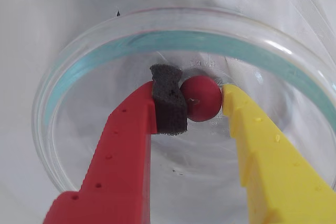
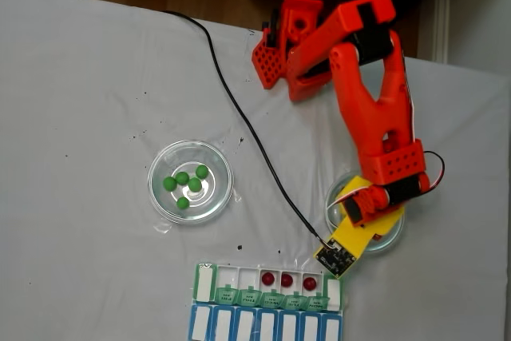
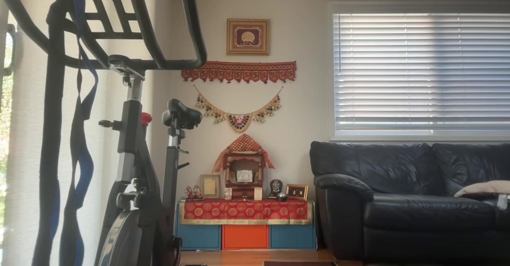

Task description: Sort medicines into box.

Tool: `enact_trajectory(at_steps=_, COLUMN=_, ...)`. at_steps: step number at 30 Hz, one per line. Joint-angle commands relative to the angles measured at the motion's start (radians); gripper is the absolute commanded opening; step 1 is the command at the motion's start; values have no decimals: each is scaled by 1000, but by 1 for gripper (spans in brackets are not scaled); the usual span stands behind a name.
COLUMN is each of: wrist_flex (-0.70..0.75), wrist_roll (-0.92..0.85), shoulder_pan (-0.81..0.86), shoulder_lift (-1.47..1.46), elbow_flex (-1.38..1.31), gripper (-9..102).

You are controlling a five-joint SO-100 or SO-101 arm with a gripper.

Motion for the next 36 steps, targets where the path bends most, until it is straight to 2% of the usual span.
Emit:
enact_trajectory(at_steps=1, wrist_flex=-23, wrist_roll=-9, shoulder_pan=-5, shoulder_lift=14, elbow_flex=-9, gripper=13)
enact_trajectory(at_steps=21, wrist_flex=-78, wrist_roll=-9, shoulder_pan=-6, shoulder_lift=40, elbow_flex=31, gripper=1)
enact_trajectory(at_steps=28, wrist_flex=-91, wrist_roll=9, shoulder_pan=-11, shoulder_lift=103, elbow_flex=72, gripper=1)
enact_trajectory(at_steps=36, wrist_flex=-2, wrist_roll=49, shoulder_pan=9, shoulder_lift=287, elbow_flex=81, gripper=1)
